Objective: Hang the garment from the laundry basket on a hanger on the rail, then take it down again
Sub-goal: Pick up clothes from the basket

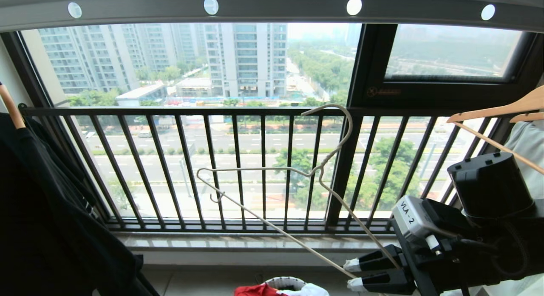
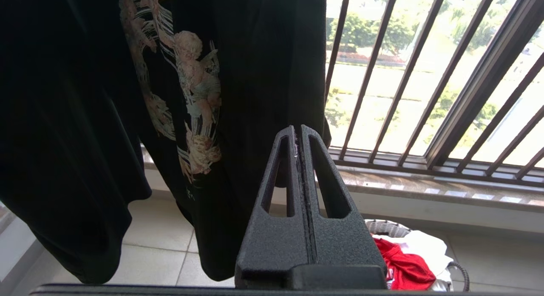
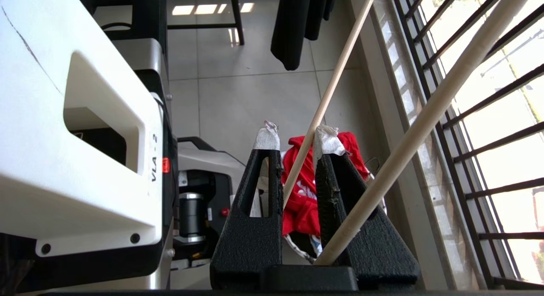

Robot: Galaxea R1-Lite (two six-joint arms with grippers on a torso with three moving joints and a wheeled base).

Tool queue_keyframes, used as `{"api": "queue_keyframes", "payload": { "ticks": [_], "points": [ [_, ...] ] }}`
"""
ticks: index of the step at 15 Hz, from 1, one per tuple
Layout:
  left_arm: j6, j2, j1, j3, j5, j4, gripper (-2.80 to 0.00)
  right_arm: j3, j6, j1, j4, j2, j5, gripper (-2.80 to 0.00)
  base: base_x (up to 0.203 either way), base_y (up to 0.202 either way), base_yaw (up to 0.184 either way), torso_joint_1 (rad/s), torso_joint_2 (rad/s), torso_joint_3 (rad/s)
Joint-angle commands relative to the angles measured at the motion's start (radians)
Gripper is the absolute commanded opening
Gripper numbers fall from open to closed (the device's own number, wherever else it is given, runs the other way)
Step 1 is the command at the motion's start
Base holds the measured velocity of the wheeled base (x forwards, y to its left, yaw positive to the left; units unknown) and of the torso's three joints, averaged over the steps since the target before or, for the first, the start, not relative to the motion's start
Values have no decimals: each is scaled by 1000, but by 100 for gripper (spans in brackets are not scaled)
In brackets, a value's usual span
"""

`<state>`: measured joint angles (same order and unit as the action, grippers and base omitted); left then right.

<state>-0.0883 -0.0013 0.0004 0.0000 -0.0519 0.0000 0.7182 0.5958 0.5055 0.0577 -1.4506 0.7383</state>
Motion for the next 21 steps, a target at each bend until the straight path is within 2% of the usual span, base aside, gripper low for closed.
{"api": "queue_keyframes", "payload": {
  "ticks": [1, 21],
  "points": [
    [-1, 0, 0, 0, -1, 0, -280, -1, 4, 1, 1, 14, 4, -280, 0, 0, 0, -115, 251, 129],
    [-1, 1, 0, 0, -1, 0, -280, 0, 1, -30, 7, 35, -2, -280, 0, 0, 0, -144, 320, 171]
  ]
}}
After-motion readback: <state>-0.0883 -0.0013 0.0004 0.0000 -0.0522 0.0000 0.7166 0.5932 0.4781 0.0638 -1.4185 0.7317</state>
